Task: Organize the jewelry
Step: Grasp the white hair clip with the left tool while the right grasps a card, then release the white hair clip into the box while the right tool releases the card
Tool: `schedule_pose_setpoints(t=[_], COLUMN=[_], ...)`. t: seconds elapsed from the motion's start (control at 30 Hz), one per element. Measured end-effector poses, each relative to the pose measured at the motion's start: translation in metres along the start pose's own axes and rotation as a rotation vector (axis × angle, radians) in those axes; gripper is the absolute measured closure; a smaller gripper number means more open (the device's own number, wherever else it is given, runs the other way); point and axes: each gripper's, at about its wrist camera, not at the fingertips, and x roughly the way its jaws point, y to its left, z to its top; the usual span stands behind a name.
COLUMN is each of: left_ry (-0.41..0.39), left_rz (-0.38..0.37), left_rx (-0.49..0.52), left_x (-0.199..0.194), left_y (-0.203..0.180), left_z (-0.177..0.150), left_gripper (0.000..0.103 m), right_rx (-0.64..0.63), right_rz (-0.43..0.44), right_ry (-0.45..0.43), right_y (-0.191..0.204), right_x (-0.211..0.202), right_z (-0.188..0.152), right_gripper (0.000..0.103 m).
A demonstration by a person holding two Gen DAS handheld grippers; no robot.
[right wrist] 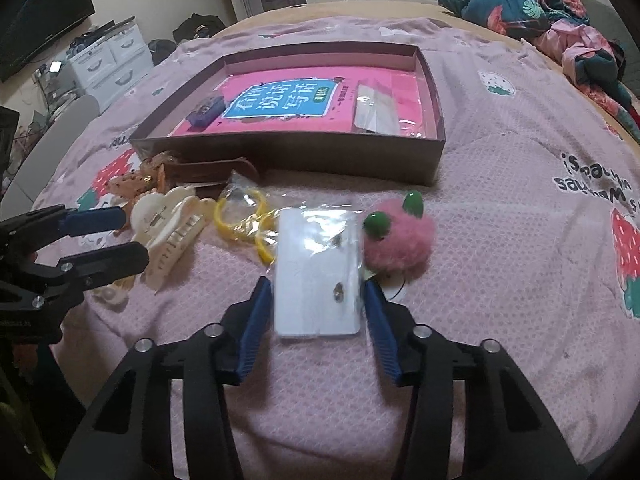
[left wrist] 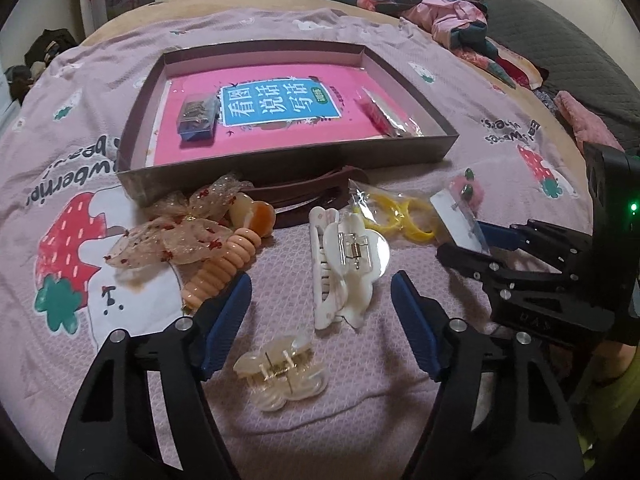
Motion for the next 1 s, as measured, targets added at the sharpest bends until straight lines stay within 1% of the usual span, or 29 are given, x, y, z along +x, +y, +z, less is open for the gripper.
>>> schedule_pose_setpoints(t=[0.03,0.07,0.23,0.27,0.37,0.63,0.67,0.7,0.87,1.0], left_ry=[0.003,0.006,0.018,0.020,0.026,0.043,0.043,0.042,0.046,0.022], left_rz=[-0.003,-0.008,-0.022,-0.026,-0.033,-0.033,-0.031,-0.031,-0.061,-0.065], left_rx=[-0.001,-0.003,0.006,0.008,0.014,0.027,0.026,0.023,0.002,0.002], left_x=[0.002,0.004,0.013,0.015,0.020,0.034,0.035,0.035,0.031,0.016], left_y=[0.000,0.000,-0.005,-0.006,-0.011,-0.021,-0.021,-0.020,-0.015,-0.014], left_z=[0.001,0.002,0.004,0.005,0.007,0.011,0.012,0.012,0.012,0.011], left_gripper=[0.045,0.046,0.047,0.050,0.056,0.058,0.065,0.067,0.068,0.068], right_rx=[0.001,0.002,0.013,0.018,0.035,0.064,0.064,0.062,0.050,0.041], right_rz=[0.001,0.003,0.015,0.018,0.019,0.025,0.026,0.026,0.030,0.028], right_ry=[0.000,-0.001,-0.009,-0.012,-0.021,-0.067,-0.071,-0.075,-0.097,-0.110], right_y=[-0.001,-0.002,-0.008,-0.009,-0.014,-0.022,-0.021,-0.021,-0.018,-0.016], right_x=[0.000,0.000,-0.007,-0.010,-0.020,-0.047,-0.049,-0.051,-0.062,-0.069], right_z=[0.001,0.000,-0.003,-0.003,-0.007,-0.009,-0.008,-0.008,-0.006,-0.005], right_gripper=[0.062,0.063,0.064,0.064,0.064,0.064,0.064,0.064,0.064,0.064])
